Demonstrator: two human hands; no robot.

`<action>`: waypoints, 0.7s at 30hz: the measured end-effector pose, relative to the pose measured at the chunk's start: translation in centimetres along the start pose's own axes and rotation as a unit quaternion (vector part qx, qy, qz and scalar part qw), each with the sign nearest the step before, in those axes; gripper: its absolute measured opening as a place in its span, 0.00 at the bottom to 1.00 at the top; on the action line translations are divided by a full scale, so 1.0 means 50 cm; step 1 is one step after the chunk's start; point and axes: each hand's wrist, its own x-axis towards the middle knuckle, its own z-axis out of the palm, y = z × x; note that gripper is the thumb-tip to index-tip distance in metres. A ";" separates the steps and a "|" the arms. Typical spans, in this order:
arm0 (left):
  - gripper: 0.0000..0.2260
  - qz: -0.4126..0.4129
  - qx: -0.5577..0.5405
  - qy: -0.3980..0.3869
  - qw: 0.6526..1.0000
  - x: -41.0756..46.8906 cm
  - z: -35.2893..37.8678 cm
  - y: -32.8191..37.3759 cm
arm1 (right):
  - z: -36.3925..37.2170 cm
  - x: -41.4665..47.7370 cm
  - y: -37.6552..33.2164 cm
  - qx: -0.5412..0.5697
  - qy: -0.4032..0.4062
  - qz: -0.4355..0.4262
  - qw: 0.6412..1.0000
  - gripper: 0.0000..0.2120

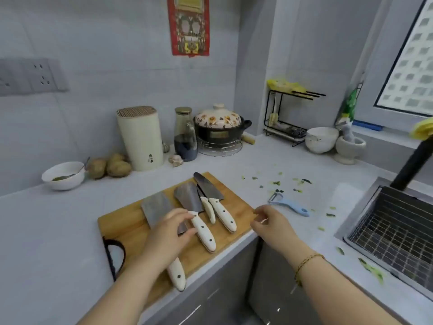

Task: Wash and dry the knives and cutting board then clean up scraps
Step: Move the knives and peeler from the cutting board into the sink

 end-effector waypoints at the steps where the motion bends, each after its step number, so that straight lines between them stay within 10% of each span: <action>1: 0.15 -0.001 0.035 -0.021 0.999 0.008 0.008 -0.005 | 0.016 0.013 -0.009 -0.013 -0.019 0.006 1.000 0.16; 9: 0.30 0.023 0.254 -0.129 0.958 0.093 0.073 -0.051 | 0.154 0.142 -0.049 -0.079 -0.049 0.021 0.995 0.35; 21: 0.29 -0.012 0.258 -0.153 0.954 0.120 0.091 -0.061 | 0.182 0.222 -0.054 -0.230 -0.091 0.009 0.969 0.29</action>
